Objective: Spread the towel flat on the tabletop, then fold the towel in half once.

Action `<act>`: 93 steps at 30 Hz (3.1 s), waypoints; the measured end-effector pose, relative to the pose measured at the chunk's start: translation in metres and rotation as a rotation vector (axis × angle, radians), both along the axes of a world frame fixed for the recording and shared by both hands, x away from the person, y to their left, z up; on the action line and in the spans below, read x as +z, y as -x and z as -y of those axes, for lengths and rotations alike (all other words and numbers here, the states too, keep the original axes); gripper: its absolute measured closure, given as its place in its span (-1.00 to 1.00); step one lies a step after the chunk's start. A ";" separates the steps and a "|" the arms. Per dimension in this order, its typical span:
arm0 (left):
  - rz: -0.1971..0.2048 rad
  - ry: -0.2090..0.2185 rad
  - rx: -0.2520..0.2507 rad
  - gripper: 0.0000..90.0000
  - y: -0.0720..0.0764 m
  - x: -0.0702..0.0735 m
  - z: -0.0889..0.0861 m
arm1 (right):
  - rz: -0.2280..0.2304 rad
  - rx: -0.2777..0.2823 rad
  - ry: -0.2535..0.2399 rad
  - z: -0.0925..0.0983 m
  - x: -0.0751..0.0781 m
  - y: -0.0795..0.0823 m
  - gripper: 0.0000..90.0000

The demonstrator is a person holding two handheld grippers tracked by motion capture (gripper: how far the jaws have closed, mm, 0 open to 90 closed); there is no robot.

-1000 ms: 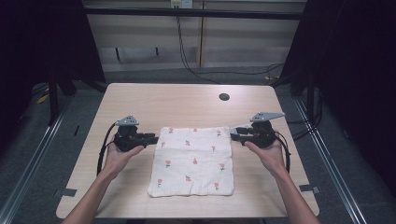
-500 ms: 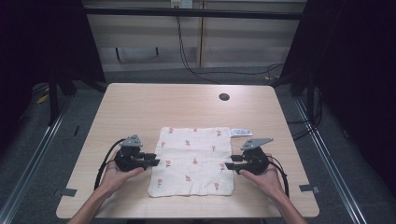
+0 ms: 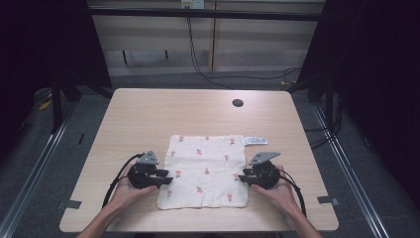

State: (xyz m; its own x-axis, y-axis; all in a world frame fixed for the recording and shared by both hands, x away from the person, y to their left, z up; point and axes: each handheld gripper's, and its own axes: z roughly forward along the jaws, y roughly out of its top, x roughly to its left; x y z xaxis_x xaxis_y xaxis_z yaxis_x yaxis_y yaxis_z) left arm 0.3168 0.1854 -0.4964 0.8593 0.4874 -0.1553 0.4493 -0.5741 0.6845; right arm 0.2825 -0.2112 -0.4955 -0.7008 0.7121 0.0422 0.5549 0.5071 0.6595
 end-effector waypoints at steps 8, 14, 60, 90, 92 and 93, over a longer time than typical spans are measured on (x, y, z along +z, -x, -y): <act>0.008 -0.028 -0.051 0.99 0.011 0.001 0.006 | -0.027 0.030 -0.014 0.006 0.001 0.011 0.94; -0.025 -0.014 -0.071 1.00 0.017 0.001 0.005 | -0.055 0.061 -0.032 0.011 0.002 0.025 0.95; -0.001 0.116 0.179 0.28 -0.081 0.011 -0.008 | -0.009 -0.161 -0.037 0.024 -0.004 -0.117 0.38; 0.014 0.036 0.210 0.27 -0.106 -0.008 0.023 | -0.037 -0.151 -0.119 0.025 -0.008 -0.109 0.89; 0.034 0.009 0.211 0.44 -0.105 -0.007 0.025 | -0.033 -0.154 -0.119 0.024 -0.008 -0.108 0.89; 0.038 0.030 0.215 0.47 -0.106 -0.009 0.027 | -0.037 -0.148 -0.114 0.023 -0.007 -0.108 0.88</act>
State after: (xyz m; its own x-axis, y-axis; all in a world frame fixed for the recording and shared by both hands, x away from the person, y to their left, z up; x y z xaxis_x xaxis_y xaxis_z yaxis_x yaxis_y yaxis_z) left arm 0.4224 0.1580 -0.5052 0.7417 0.6556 -0.1420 0.5329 -0.4473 0.7183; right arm 0.3901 -0.2340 -0.5029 -0.5854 0.7962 0.1528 0.6430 0.3412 0.6857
